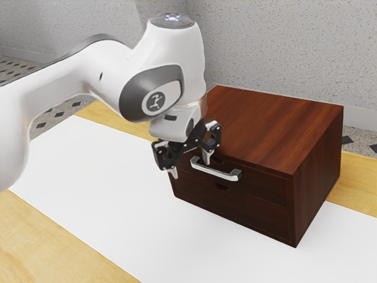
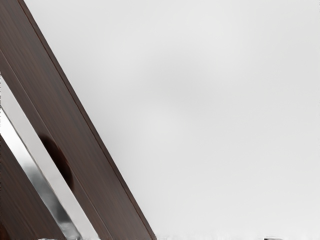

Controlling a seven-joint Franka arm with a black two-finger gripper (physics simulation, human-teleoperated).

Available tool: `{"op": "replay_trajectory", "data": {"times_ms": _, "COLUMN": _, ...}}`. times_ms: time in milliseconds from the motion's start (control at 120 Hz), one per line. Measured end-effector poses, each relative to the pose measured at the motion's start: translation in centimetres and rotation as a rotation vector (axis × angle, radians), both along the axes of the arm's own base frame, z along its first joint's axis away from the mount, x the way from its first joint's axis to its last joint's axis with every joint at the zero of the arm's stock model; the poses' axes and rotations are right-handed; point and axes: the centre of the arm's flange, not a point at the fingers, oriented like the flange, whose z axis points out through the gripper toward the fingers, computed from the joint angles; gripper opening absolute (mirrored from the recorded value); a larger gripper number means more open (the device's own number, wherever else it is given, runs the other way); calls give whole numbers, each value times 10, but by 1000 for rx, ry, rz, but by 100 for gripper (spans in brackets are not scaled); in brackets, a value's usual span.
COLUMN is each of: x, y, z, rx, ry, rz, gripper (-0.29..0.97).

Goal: Pull the drawer handle with one arm to open the drawer

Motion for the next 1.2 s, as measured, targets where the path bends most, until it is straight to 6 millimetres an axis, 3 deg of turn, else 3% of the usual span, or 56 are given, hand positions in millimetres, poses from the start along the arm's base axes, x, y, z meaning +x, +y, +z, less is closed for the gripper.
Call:
{"op": "replay_trajectory", "data": {"times_ms": 258, "x": -14, "y": -9, "z": -5, "rx": 41, "ry": -23, "rz": -1, "gripper": 54}}
{"op": "replay_trajectory", "data": {"times_ms": 375, "x": -14, "y": -8, "z": -8, "rx": 42, "ry": -40, "rz": 7, "gripper": 69}}
{"op": "replay_trajectory", "data": {"times_ms": 467, "x": -11, "y": -6, "z": -8, "rx": 54, "ry": -63, "rz": 12, "gripper": 58}}
{"op": "replay_trajectory", "data": {"times_ms": 567, "x": -12, "y": -9, "z": -16, "rx": 59, "ry": -70, "rz": 8, "gripper": 59}}
{"op": "replay_trajectory", "data": {"times_ms": 850, "x": -47, "y": -5, "z": -18, "rx": 20, "ry": -99, "rz": -3, "gripper": 56}}
{"op": "replay_trajectory", "data": {"times_ms": 1200, "x": -121, "y": -19, "z": -25, "rx": -47, "ry": -132, "rz": -80, "gripper": 48}}
